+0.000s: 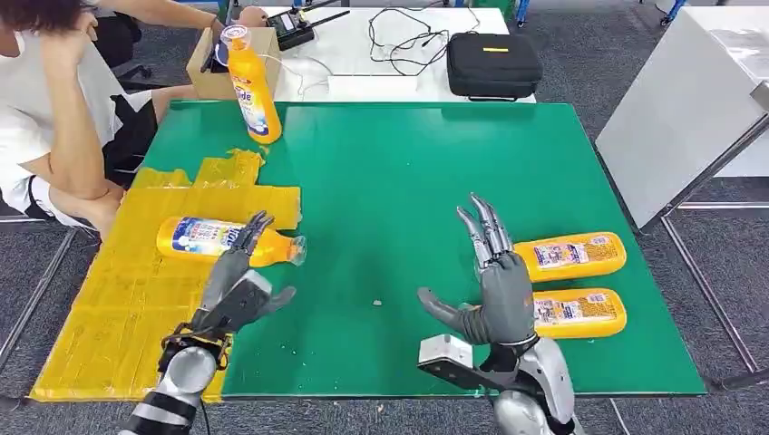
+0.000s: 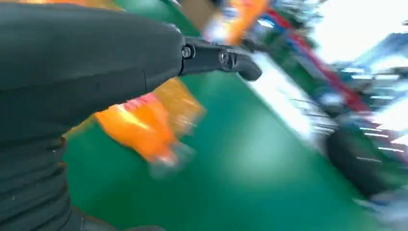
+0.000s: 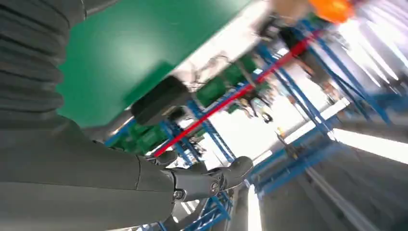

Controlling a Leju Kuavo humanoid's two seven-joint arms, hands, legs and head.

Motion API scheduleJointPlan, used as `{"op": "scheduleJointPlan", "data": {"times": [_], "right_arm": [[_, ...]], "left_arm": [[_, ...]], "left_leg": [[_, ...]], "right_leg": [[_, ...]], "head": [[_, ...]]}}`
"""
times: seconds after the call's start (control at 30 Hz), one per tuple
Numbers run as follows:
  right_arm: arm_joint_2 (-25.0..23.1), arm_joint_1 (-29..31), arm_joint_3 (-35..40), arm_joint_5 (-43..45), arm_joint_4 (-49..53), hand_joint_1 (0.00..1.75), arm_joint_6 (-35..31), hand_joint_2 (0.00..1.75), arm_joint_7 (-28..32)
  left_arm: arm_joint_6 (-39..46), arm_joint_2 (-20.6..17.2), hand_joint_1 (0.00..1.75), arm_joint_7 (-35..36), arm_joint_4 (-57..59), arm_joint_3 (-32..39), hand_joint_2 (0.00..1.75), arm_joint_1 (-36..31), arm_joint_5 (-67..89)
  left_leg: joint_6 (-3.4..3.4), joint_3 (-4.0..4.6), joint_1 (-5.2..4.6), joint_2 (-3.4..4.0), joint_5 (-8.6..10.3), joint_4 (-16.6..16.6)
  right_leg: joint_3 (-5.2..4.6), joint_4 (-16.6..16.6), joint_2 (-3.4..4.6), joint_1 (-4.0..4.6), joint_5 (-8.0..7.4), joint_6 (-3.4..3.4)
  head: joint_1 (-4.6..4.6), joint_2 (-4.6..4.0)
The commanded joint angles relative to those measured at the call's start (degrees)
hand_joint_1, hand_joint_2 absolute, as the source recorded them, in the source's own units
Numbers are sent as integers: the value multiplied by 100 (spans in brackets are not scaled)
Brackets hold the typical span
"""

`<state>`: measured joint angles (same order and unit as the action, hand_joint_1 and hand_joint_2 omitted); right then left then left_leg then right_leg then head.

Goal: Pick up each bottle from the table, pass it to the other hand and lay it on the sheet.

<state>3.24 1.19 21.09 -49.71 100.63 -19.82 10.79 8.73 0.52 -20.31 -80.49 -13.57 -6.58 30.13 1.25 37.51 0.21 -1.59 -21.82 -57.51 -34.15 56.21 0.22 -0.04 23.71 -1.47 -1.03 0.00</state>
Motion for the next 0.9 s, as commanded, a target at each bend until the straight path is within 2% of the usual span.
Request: {"op": "scheduleJointPlan", "data": {"times": [0.03,0.1,0.2,0.47,0.57,0.7,0.9], "right_arm": [[2034,1710,34,-540,-2319,0,1371,175,-237],[2052,1844,-56,-569,-2562,0,1416,175,-172],[2091,1983,-123,-597,-2731,0,1474,175,-213],[2250,1968,-83,-856,-2794,0,1513,175,-430],[2338,2014,-111,-851,-2906,0,1522,175,-424],[2348,2026,-115,-850,-2927,0,1531,175,-421],[2332,2029,-108,-851,-2921,0,1530,175,-423]], "left_arm": [[-1406,-141,0,-214,-804,-460,175,526,-1523],[-1405,-145,0,-269,-756,-489,175,520,-1543],[-1502,-147,0,-289,-744,-479,175,470,-1686],[-1558,-117,0,-233,-661,-472,175,479,-1749],[-1567,-113,0,-224,-616,-471,175,462,-1753],[-1569,-113,0,-223,-612,-469,175,458,-1754],[-1569,-112,0,-222,-614,-469,175,456,-1755]], "left_leg": [[3,-27,-3,33,-7,1],[3,-34,-3,37,-6,3],[22,-11,-6,-7,12,-2],[21,-12,-8,-16,12,-1],[18,-32,-10,2,0,-4],[21,-3,-6,-17,15,-1],[21,-4,-9,-14,14,0]], "right_leg": [[26,-12,23,-1,-5,-8],[32,-15,25,-1,-7,-8],[21,-8,-1,-1,-9,-16],[21,-6,-11,-3,-12,-23],[40,-3,-2,-4,-2,-24],[11,-4,-11,-2,-13,-23],[12,-4,-8,-5,-13,-22]], "head": [[-2,0],[-7,0],[-2,0],[-2,0],[-7,0],[-2,0],[-4,0]]}}
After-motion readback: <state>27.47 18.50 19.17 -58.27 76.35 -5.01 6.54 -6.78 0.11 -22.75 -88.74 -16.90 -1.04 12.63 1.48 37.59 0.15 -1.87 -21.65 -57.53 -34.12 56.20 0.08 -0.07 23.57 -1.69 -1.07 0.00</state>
